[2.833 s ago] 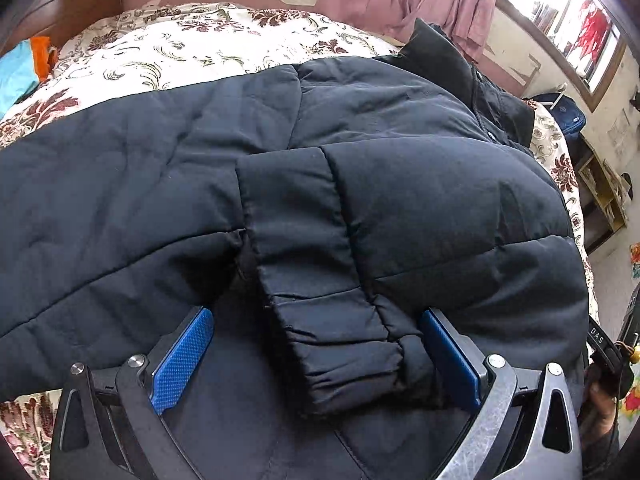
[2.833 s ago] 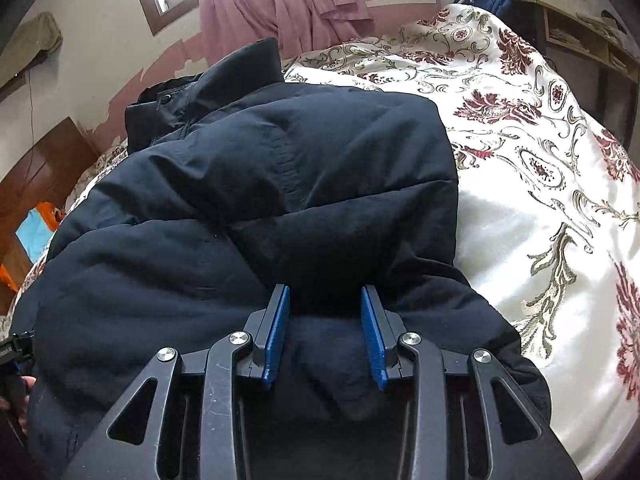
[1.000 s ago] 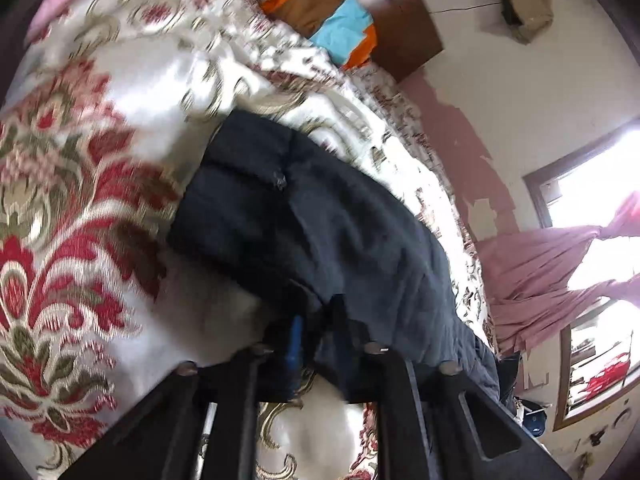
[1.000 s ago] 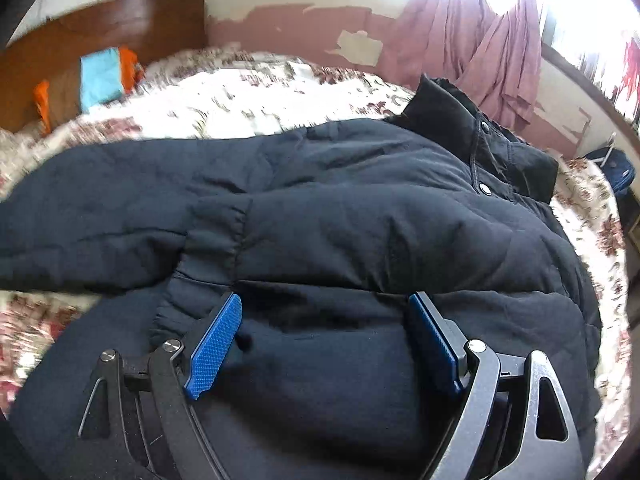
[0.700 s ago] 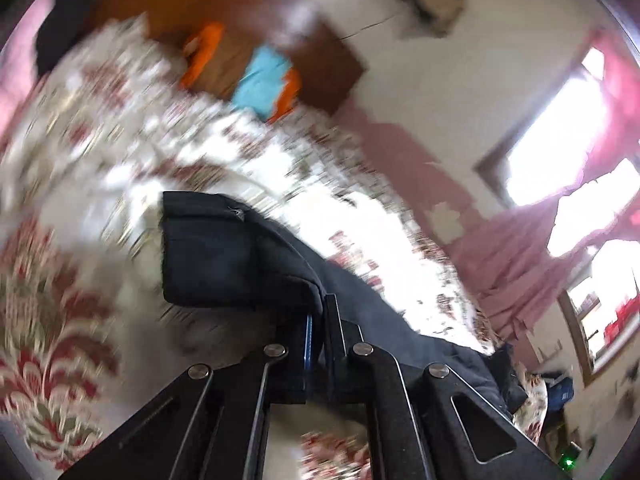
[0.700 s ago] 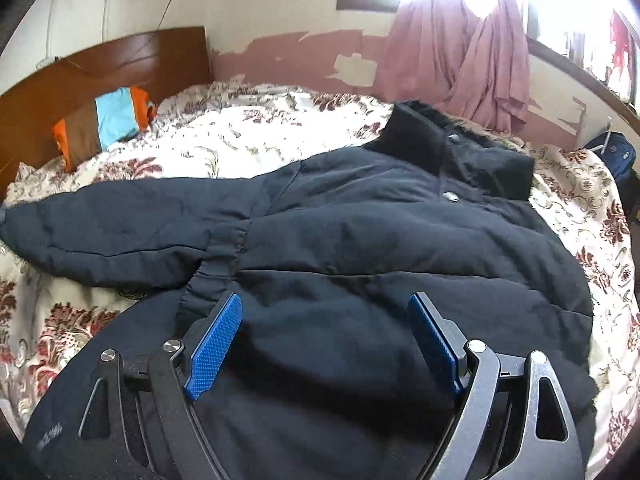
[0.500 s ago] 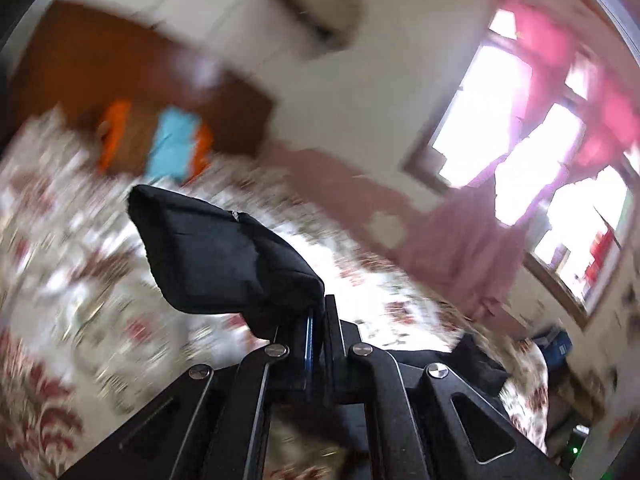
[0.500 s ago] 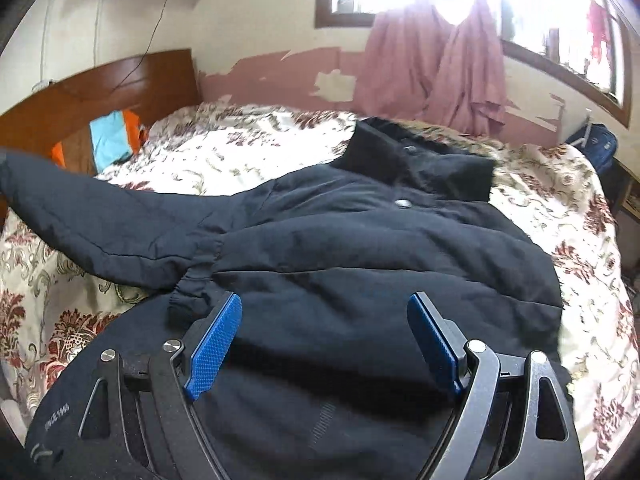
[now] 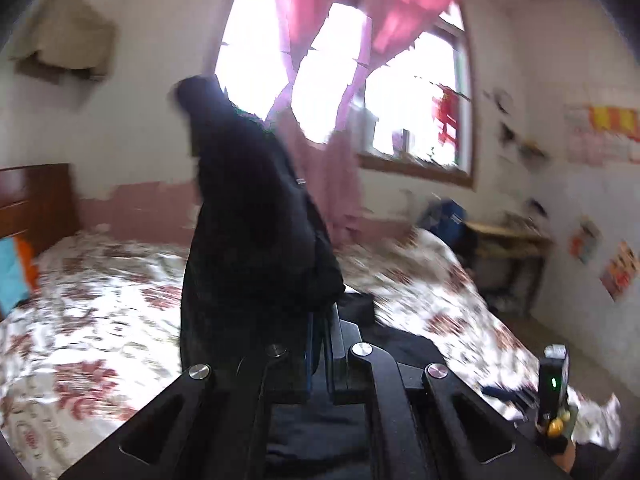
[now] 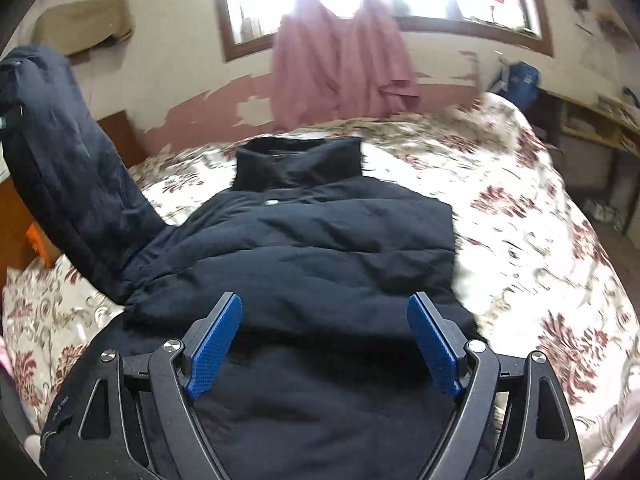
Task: Fold large clothes
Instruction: 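Carry the sleeve with the left tool across the jacket body and release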
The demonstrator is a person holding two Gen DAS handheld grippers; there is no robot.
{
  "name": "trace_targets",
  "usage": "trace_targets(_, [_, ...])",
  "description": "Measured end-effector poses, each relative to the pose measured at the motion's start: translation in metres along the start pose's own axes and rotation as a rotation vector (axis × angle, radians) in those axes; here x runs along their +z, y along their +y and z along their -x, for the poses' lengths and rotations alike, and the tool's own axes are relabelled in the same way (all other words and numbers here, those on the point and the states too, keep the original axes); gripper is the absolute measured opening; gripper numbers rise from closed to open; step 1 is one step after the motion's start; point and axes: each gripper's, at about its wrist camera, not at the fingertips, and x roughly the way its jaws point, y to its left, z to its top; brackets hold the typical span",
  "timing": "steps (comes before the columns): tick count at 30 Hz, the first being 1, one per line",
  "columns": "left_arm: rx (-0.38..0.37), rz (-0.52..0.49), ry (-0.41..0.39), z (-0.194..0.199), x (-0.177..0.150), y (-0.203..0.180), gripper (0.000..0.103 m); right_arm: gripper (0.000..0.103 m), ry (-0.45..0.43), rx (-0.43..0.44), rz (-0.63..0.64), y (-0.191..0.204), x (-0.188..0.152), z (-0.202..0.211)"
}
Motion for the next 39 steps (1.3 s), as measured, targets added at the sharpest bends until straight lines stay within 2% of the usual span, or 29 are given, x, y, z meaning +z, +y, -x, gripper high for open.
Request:
trace_targets(6, [-0.124,-0.066,0.160,-0.049,-0.043,-0.067,0.005,0.081,0.031,-0.053,-0.113,-0.059,-0.014,0.002])
trace_targets(10, [-0.135,-0.073,0.301,-0.078,-0.083,-0.092,0.007,0.081,0.052,-0.072,-0.162,-0.082,-0.027,0.000])
trace_targets(14, [-0.162,-0.075,0.437,-0.089,-0.124,-0.099,0.011,0.081,0.071,-0.015,-0.227,-0.097,-0.045,-0.008])
trace_targets(17, [-0.164,-0.112,0.513,-0.090,-0.146,-0.104,0.014,0.081,0.093,0.075,-0.317,-0.106,-0.058,-0.021])
trace_targets(19, [-0.186,-0.123,0.537,-0.088,-0.155,-0.101,0.022,0.081,0.100,0.109,-0.391,-0.110,-0.065,-0.031])
trace_targets(20, [-0.213,-0.104,0.548,-0.088,-0.159,-0.098,0.038,0.081,0.101,0.129,-0.419,-0.110,-0.068,-0.033])
trace_targets(21, [-0.256,-0.059,0.554,-0.085,-0.161,-0.093,0.063,0.081,0.105,0.166,-0.460,-0.112,-0.071,-0.038])
trace_targets(23, [-0.289,0.016,0.518,-0.076,-0.160,-0.083,0.083,0.081,0.112,0.248,-0.527,-0.111,-0.078,-0.045])
trace_targets(26, [-0.309,0.057,0.497,-0.068,-0.162,-0.072,0.083,0.081,0.133,0.353,-0.606,-0.109,-0.086,-0.058])
trace_targets(31, [-0.222,0.140,0.507,-0.055,-0.163,-0.036,0.084,0.081,0.173,0.375,-0.554,-0.079,-0.089,-0.071])
trace_targets(34, [-0.114,0.177,0.500,-0.048,-0.162,-0.006,0.084,0.075,0.193,0.403,-0.536,-0.062,-0.088,-0.079])
trace_targets(35, [-0.079,0.192,0.497,-0.046,-0.162,0.006,0.084,0.063,0.204,0.408,-0.523,-0.055,-0.086,-0.083])
trace_targets(36, [-0.031,0.212,0.495,-0.042,-0.162,0.021,0.084,0.047,0.217,0.408,-0.515,-0.049,-0.085,-0.087])
trace_targets(39, [0.065,0.254,0.487,-0.033,-0.161,0.058,0.084,0.024,0.216,0.360,-0.507,-0.040,-0.080,-0.086])
